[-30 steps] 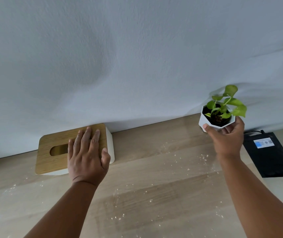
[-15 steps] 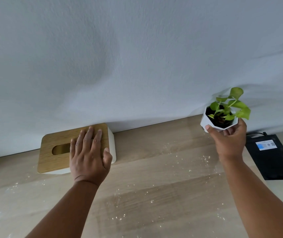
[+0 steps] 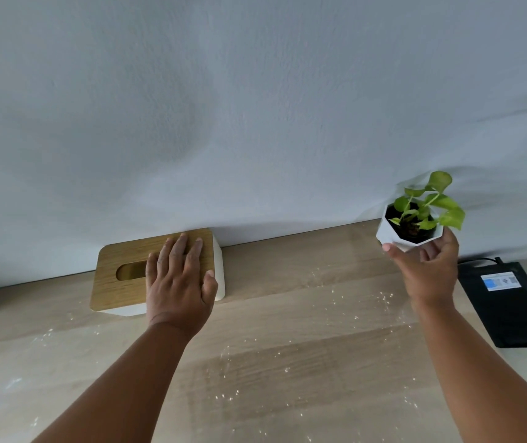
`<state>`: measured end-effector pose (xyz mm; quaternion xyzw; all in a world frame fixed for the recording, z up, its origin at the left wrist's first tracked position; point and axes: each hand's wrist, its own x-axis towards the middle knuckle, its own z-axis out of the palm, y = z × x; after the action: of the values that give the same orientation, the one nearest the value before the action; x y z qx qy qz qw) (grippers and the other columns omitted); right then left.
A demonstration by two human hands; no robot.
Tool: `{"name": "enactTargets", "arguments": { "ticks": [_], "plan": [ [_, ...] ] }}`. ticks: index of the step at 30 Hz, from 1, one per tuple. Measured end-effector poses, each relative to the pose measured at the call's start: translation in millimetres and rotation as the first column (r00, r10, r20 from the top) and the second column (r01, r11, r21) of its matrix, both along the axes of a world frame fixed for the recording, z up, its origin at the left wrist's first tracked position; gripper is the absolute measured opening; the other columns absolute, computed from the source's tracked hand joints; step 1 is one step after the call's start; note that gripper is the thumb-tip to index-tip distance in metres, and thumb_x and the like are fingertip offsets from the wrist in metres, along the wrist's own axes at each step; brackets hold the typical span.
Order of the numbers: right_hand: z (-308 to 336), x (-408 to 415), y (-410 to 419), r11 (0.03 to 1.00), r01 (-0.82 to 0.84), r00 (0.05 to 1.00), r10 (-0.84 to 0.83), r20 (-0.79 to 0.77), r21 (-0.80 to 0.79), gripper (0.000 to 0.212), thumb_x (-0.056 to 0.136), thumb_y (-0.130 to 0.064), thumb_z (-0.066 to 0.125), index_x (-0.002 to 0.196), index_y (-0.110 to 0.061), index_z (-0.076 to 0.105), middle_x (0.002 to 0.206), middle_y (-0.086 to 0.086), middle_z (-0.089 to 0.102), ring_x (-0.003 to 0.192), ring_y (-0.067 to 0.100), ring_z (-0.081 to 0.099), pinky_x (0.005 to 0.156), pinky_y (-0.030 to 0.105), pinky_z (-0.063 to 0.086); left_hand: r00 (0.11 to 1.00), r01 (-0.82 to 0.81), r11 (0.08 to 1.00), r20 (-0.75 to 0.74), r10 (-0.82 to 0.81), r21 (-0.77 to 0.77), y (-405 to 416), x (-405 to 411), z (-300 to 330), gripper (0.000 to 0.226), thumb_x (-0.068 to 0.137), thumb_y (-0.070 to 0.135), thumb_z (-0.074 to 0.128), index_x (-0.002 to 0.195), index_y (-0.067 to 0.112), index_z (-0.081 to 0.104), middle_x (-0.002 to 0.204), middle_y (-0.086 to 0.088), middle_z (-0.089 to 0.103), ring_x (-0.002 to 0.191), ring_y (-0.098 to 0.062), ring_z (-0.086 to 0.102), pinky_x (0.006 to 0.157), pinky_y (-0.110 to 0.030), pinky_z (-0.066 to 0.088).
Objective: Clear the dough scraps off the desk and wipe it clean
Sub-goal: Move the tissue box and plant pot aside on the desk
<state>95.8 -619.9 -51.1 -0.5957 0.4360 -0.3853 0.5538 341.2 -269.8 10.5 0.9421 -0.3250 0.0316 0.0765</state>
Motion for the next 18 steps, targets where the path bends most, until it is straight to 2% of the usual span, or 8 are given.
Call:
{"name": "enactTargets", "arguments": {
  "ticks": [3,6,11,13,15,16,18],
  "plan": [
    [1,-6,9,0.999,0.027,0.999,-0.026,-0.047,0.018,0.105,0.065,-0.026,0.099,0.152,-0.021,0.040,0.155,0.001,0.050,0.143,0.013,0.047,0.123,0.043,0.035,1.000,0.009,1.000,-0.020,-0.009,0.020,1,2,1,0.066,0.097,0.050,0.030,0.155,0.019,0.041,0.164,-0.009,0.033,0.155,-0.031,0.023,0.126,-0.057,0.016],
    [3,-10,24,0.994,0.085,0.995,-0.081,-0.065,0.063,0.115,0.067,-0.031,0.097,0.159,-0.021,0.029,0.163,0.003,0.036,0.147,0.009,0.039,0.121,0.031,0.035,0.999,0.012,1.000,-0.049,-0.010,0.025,2,3,1,0.068,0.097,0.051,0.026,0.157,0.020,0.037,0.166,-0.008,0.030,0.156,-0.030,0.019,0.127,-0.056,0.012],
    [1,-15,55,0.986,0.145,0.988,-0.139,-0.071,0.086,0.110,0.069,-0.031,0.096,0.157,-0.019,0.031,0.162,0.003,0.037,0.146,0.010,0.039,0.122,0.034,0.035,0.997,0.012,0.999,-0.077,-0.009,0.038,1,4,2,0.071,0.096,0.053,0.022,0.158,0.022,0.033,0.168,-0.005,0.024,0.157,-0.028,0.014,0.128,-0.055,0.008],
    [-2,-12,72,0.985,0.134,0.990,-0.127,-0.068,0.107,0.112,0.067,-0.030,0.097,0.156,-0.019,0.030,0.162,0.007,0.036,0.146,0.010,0.039,0.118,0.025,0.035,0.997,0.011,0.999,-0.080,-0.008,0.041,2,4,2,0.071,0.096,0.054,0.021,0.159,0.023,0.031,0.169,-0.004,0.023,0.158,-0.027,0.012,0.128,-0.054,0.007],
    [-3,-5,90,0.986,0.109,0.993,-0.101,-0.067,0.126,0.112,0.067,-0.028,0.097,0.156,-0.020,0.030,0.162,0.010,0.036,0.145,0.009,0.039,0.107,0.014,0.035,0.996,0.012,0.999,-0.087,-0.009,0.039,1,5,2,0.071,0.096,0.054,0.020,0.159,0.024,0.030,0.169,-0.003,0.021,0.158,-0.025,0.010,0.128,-0.053,0.006],
    [-2,0,100,0.987,0.089,0.994,-0.080,-0.072,0.133,0.111,0.067,-0.027,0.097,0.156,-0.022,0.031,0.162,0.011,0.036,0.145,0.009,0.038,0.103,0.012,0.034,0.996,0.013,0.999,-0.094,-0.010,0.037,2,5,2,0.071,0.096,0.055,0.020,0.159,0.024,0.030,0.169,-0.003,0.020,0.158,-0.025,0.009,0.128,-0.053,0.005],
    [1,10,122,0.990,0.027,0.996,-0.016,-0.084,0.136,0.109,0.068,-0.029,0.097,0.155,-0.024,0.032,0.163,0.009,0.035,0.146,0.010,0.037,0.106,0.014,0.033,0.994,0.018,0.999,-0.111,-0.014,0.035,2,6,2,0.071,0.096,0.055,0.020,0.159,0.025,0.028,0.170,-0.003,0.019,0.158,-0.024,0.008,0.128,-0.053,0.004]
  ]
}}
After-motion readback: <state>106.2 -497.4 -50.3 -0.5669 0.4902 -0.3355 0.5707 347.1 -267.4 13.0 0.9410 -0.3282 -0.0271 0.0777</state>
